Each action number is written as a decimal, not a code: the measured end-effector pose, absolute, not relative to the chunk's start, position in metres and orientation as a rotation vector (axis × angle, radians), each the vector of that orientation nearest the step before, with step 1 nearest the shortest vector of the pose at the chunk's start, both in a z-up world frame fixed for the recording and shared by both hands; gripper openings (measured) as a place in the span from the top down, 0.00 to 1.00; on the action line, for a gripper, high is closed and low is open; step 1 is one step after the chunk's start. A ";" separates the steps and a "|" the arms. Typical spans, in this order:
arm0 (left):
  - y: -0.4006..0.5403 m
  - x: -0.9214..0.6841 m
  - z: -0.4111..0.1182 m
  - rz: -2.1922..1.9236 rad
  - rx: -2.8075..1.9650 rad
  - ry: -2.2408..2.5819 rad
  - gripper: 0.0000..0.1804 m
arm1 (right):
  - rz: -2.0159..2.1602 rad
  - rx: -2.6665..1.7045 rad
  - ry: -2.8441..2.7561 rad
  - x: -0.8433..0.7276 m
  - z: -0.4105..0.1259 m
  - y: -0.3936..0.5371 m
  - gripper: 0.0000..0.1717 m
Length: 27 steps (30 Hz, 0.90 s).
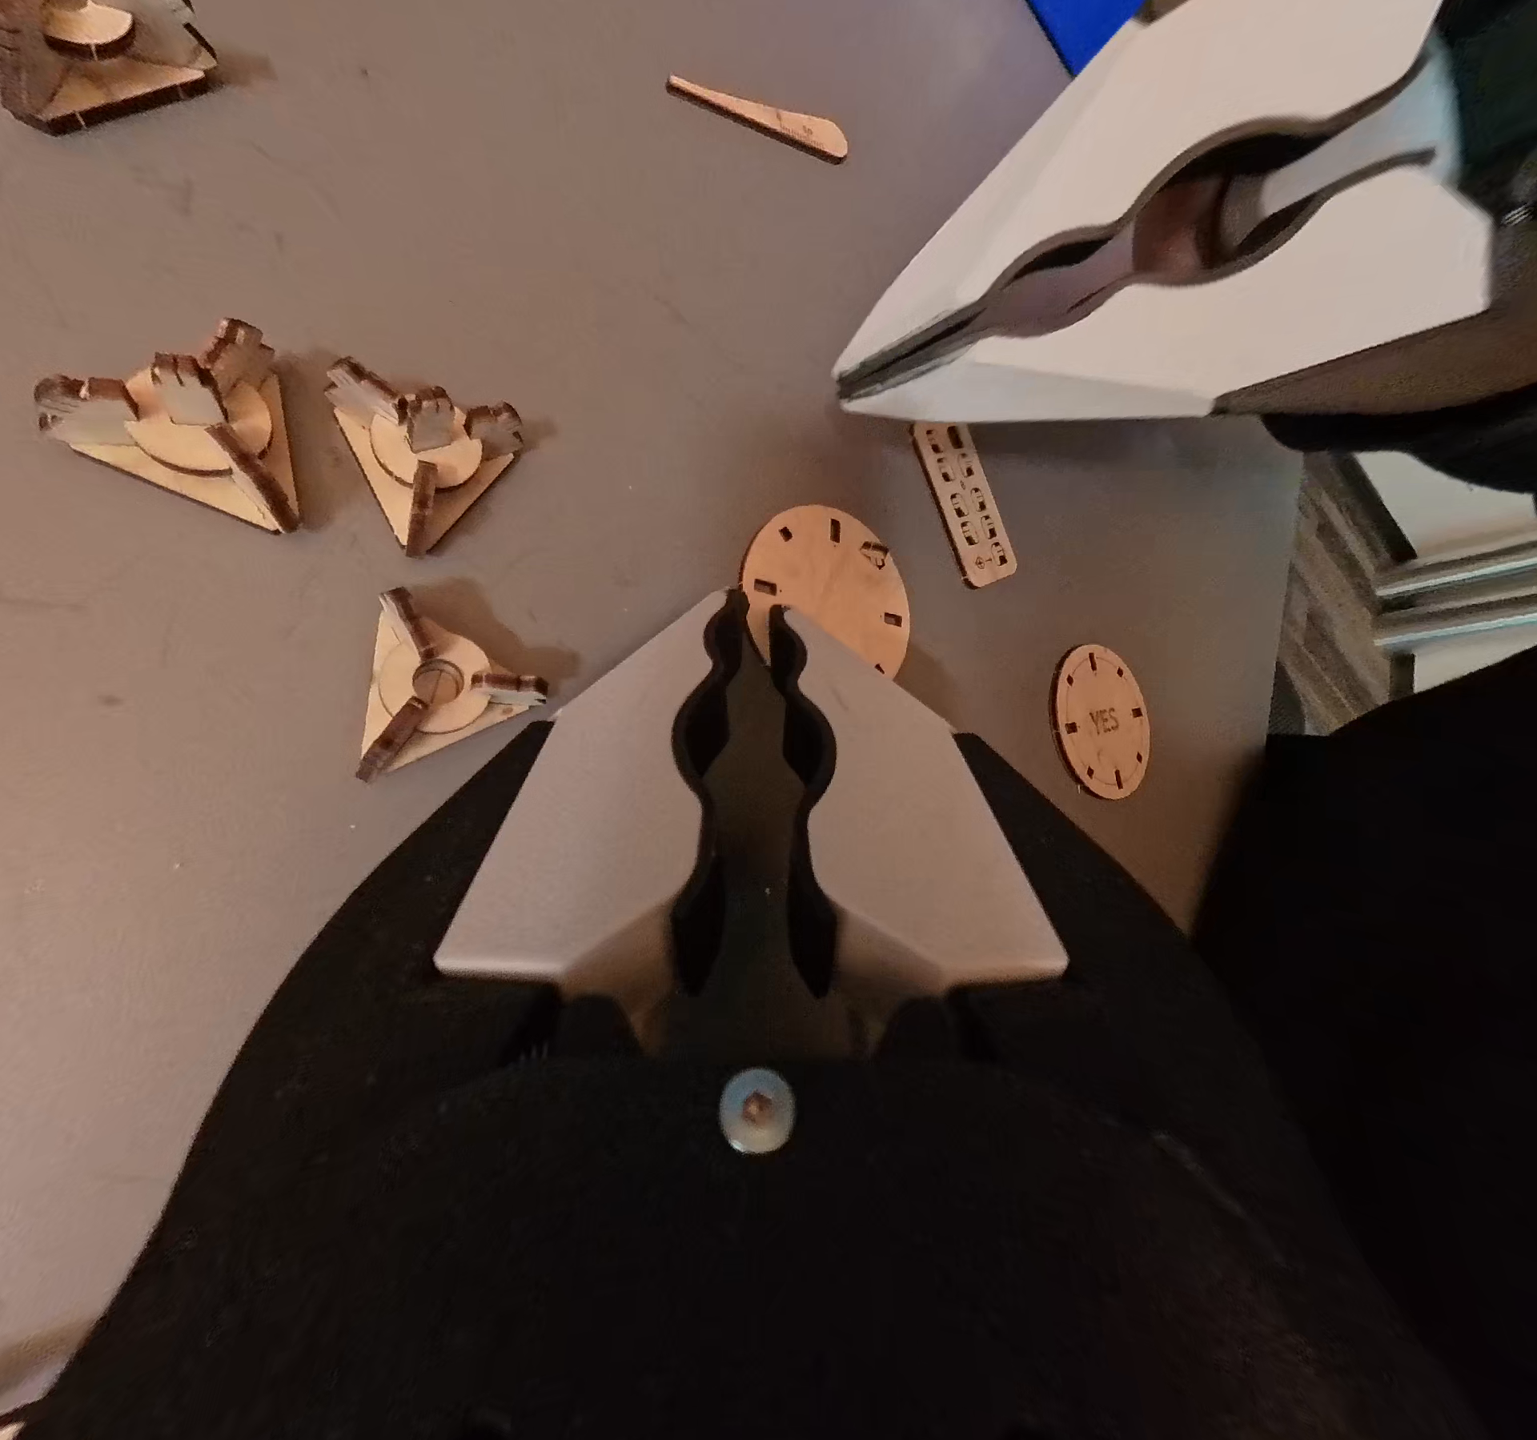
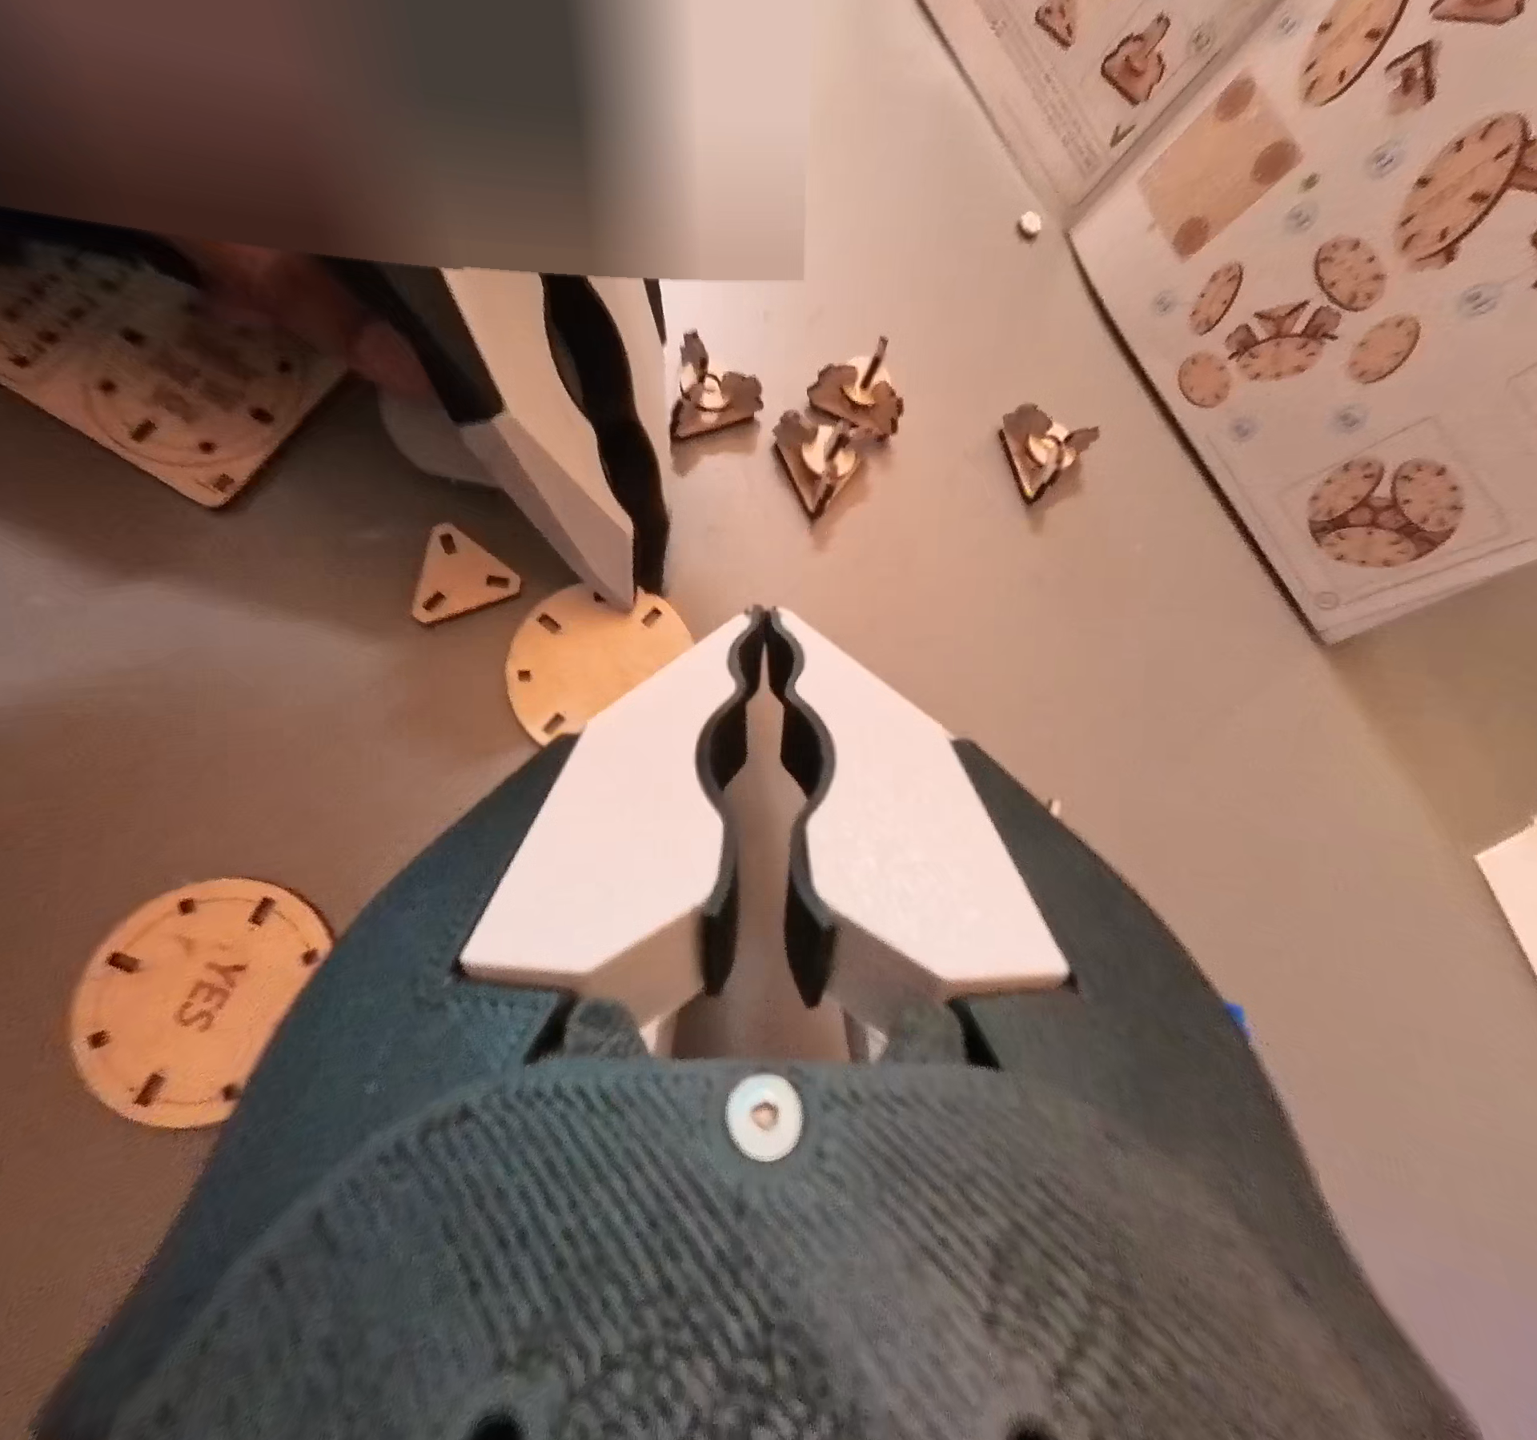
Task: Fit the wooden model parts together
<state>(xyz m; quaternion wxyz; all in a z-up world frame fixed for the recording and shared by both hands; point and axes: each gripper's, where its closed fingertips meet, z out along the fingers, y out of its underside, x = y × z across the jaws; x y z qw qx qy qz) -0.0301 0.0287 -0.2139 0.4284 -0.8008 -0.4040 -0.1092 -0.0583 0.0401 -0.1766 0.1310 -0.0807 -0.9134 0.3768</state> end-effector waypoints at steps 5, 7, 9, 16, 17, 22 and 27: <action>0.030 -0.028 -0.201 -0.315 -1.943 -0.975 0.99 | 1.190 -0.263 -2.504 -0.067 -0.174 0.049 0.95; 0.027 -0.032 -0.187 -0.339 -1.860 -0.958 1.00 | 1.329 -0.295 -2.439 -0.076 -0.166 0.053 0.94; 0.022 -0.038 -0.176 -0.323 -1.805 -0.934 1.00 | 1.511 -0.354 -2.354 -0.085 -0.157 0.054 0.94; 0.030 -0.031 -0.178 -0.202 -1.899 -0.816 1.00 | 1.479 -0.191 -2.340 -0.074 -0.155 0.068 0.95; 0.033 -0.028 -0.181 -0.189 -1.927 -0.803 1.00 | 1.461 -0.149 -2.365 -0.069 -0.162 0.069 0.96; 0.043 -0.015 -0.187 -0.188 -2.003 -0.724 1.00 | 1.445 -0.010 -2.714 -0.029 -0.191 0.065 0.93; 0.048 -0.006 -0.191 -0.143 -2.079 -0.654 0.99 | 1.481 0.059 -2.774 -0.015 -0.193 0.062 0.91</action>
